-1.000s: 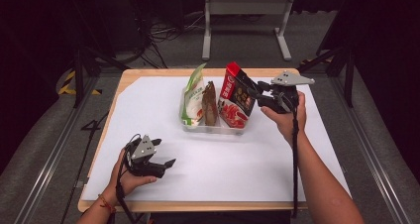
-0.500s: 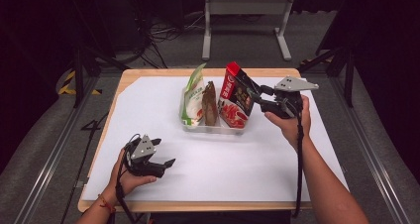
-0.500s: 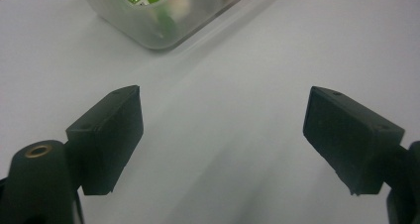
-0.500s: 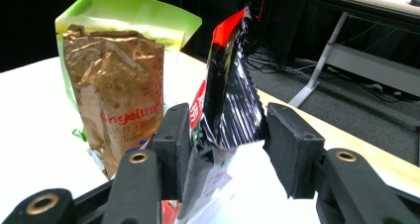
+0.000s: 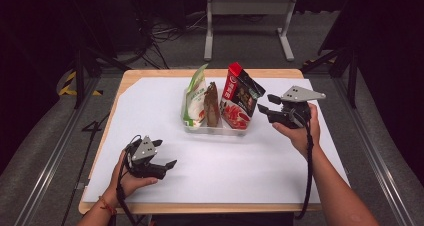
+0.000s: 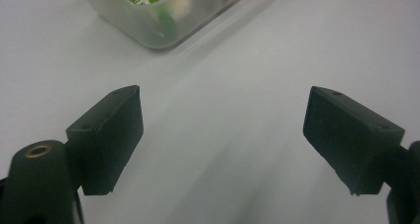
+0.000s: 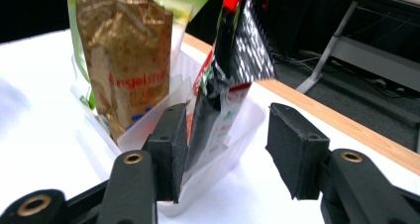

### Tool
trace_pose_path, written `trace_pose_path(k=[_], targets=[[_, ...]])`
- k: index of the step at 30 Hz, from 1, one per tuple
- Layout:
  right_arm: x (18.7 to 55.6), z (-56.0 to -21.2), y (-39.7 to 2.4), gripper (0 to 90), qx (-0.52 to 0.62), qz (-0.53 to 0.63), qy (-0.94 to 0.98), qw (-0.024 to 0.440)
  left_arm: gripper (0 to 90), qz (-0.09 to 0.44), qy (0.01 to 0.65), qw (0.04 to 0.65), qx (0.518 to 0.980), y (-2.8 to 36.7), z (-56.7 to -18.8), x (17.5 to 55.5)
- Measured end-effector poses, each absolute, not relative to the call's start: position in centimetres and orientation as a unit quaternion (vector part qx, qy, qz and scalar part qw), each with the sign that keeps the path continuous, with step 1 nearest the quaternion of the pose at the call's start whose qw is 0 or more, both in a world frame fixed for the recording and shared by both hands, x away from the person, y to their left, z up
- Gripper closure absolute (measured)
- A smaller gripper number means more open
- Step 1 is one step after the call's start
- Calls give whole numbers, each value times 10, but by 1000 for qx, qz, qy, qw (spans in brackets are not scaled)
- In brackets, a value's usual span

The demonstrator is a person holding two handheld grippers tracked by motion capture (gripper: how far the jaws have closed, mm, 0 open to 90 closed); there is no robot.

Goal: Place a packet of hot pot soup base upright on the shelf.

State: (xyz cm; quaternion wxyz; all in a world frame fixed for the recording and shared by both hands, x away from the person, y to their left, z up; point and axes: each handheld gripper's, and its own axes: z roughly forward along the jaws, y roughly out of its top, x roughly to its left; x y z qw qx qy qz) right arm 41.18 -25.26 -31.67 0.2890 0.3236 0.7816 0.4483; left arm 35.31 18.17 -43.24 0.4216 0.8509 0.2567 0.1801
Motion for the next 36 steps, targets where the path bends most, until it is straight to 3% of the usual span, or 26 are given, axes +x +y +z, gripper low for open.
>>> trace_pose_path(k=[36], targets=[[372, -370, -282, 348, 261, 397, 827, 301, 165, 176, 256, 415, 855, 179, -434, 355]])
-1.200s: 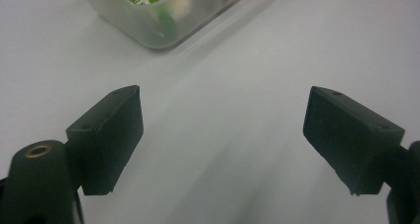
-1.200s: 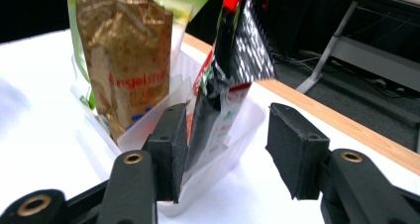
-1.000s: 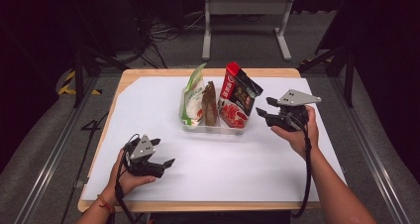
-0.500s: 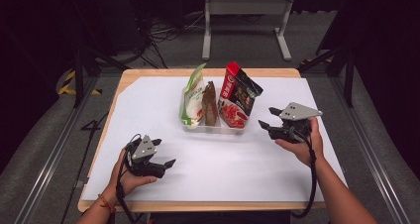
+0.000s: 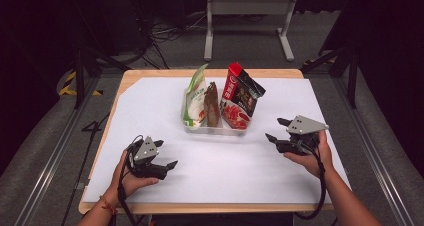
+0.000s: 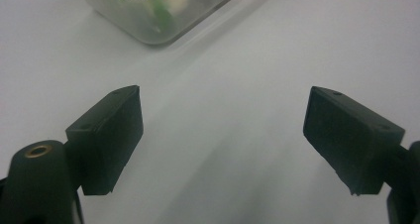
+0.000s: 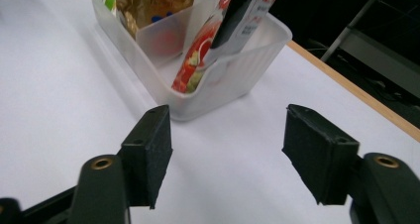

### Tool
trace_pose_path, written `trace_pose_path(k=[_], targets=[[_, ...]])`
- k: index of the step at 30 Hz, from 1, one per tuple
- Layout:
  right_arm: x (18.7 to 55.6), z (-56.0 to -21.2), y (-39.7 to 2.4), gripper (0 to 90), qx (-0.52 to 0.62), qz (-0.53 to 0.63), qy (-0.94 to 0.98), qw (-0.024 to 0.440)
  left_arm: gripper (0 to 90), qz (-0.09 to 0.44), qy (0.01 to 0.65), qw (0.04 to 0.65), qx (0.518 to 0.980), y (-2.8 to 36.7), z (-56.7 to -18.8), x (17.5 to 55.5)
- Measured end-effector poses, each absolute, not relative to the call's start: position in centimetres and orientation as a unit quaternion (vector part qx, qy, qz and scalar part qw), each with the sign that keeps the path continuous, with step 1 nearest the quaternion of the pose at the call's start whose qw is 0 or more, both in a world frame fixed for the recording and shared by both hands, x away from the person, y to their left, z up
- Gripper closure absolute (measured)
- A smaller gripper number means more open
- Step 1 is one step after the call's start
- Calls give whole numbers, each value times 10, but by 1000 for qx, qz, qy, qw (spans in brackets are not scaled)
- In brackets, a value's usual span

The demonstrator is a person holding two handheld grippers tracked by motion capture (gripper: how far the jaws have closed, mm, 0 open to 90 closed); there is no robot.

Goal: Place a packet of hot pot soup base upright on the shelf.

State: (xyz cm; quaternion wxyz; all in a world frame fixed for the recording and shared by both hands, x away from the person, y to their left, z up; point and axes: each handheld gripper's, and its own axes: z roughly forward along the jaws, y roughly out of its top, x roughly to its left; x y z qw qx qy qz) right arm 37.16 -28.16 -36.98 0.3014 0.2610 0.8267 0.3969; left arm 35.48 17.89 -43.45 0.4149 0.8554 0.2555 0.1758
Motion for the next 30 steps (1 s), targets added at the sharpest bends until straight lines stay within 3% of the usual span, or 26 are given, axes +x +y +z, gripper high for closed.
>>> trace_pose_path(k=[13, 19, 30], targets=[[346, -389, -308, 204, 237, 396, 834, 303, 165, 178, 262, 417, 852, 181, -434, 356], [338, -404, -332, 109, 276, 391, 823, 307, 165, 179, 265, 417, 851, 183, -433, 356], [315, -429, -372, 99, 342, 404, 784, 323, 158, 183, 267, 420, 848, 185, -433, 354]])
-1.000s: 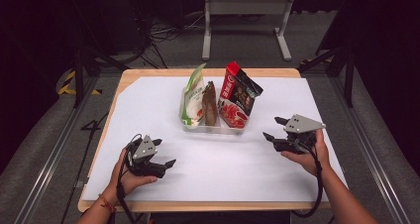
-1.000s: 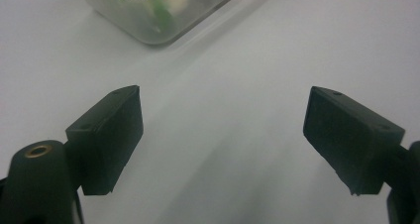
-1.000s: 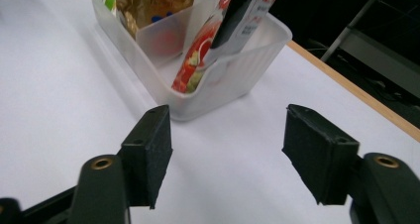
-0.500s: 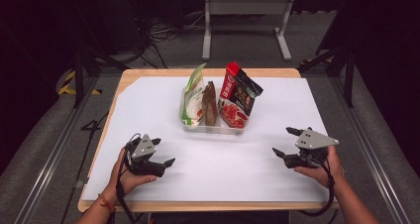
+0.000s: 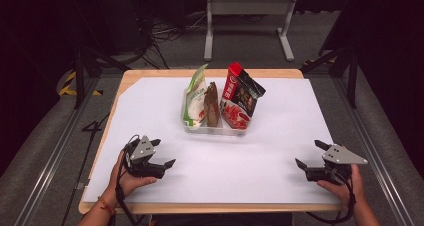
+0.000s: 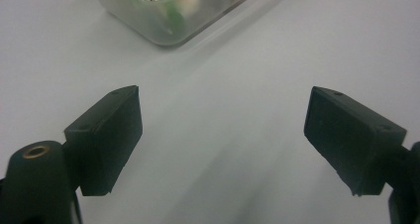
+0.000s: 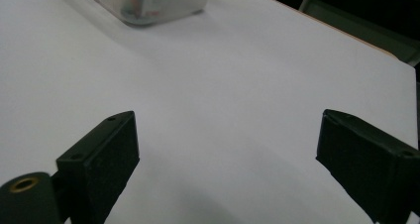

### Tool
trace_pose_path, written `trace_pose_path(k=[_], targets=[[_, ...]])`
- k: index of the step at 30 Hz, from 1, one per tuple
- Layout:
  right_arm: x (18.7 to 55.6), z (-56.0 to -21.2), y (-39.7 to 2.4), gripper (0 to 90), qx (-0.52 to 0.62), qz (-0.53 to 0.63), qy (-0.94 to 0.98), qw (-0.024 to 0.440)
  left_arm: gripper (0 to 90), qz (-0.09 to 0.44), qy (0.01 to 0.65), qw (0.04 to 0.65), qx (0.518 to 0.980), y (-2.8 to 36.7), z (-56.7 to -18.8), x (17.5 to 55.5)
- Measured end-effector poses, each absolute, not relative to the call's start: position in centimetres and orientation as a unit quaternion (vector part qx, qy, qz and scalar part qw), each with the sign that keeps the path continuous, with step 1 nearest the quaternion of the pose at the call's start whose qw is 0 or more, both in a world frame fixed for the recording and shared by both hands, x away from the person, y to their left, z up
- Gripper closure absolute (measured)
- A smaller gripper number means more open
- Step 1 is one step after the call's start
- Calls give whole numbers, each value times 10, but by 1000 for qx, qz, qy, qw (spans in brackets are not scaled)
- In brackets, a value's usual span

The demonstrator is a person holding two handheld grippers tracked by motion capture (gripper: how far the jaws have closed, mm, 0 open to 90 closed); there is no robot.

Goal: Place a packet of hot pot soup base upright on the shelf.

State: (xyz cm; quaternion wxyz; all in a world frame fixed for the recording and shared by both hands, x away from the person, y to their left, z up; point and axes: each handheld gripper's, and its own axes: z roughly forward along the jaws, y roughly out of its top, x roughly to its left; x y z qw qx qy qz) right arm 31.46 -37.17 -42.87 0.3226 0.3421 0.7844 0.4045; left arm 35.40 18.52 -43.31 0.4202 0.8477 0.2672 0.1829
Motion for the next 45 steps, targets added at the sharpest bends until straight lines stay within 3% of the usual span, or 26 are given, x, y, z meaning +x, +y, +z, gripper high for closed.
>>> trace_pose_path(k=[45], targets=[[307, -424, -359, 99, 348, 415, 770, 337, 136, 183, 248, 432, 847, 189, -438, 351]])
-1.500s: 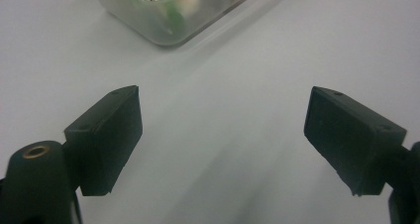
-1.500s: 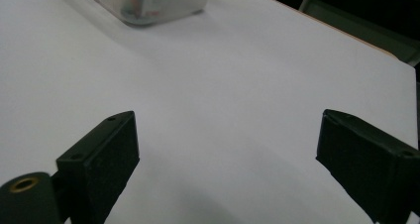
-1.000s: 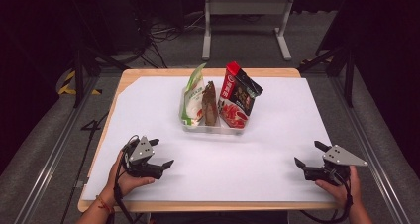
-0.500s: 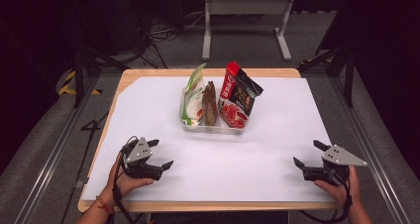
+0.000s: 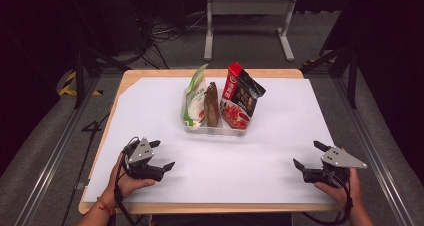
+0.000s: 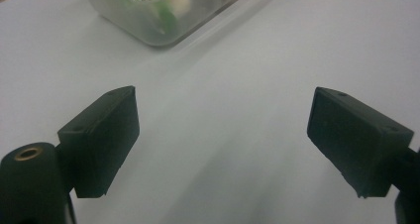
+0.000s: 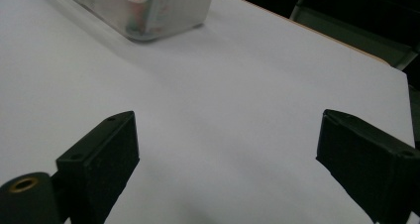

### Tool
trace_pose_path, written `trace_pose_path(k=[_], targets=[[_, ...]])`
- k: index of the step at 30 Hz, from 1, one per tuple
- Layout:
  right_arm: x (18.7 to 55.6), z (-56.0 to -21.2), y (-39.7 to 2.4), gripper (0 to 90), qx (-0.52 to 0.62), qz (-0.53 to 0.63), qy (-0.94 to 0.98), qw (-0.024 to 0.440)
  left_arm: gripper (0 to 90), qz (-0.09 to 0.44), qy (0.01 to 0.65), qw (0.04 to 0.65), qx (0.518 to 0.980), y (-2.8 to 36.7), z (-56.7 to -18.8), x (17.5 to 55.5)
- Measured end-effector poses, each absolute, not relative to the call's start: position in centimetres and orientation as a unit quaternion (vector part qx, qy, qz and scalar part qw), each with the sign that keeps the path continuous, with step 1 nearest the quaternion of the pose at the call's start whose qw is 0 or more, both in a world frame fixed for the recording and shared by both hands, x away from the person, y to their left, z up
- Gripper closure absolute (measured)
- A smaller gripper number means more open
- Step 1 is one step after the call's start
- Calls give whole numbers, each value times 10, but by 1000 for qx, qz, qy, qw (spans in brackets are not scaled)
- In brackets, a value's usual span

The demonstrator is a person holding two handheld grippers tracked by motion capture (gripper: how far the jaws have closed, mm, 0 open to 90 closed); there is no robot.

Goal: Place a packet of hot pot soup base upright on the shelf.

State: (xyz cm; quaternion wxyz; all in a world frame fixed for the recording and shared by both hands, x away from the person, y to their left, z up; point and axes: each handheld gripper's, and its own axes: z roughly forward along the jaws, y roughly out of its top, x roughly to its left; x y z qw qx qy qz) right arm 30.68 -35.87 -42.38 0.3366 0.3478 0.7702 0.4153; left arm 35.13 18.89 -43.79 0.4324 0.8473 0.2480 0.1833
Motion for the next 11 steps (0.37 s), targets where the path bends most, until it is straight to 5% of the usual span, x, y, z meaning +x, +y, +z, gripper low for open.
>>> trace_pose_path(k=[11], targets=[[304, -421, -357, 88, 345, 429, 764, 337, 138, 185, 252, 438, 843, 188, -436, 352]])
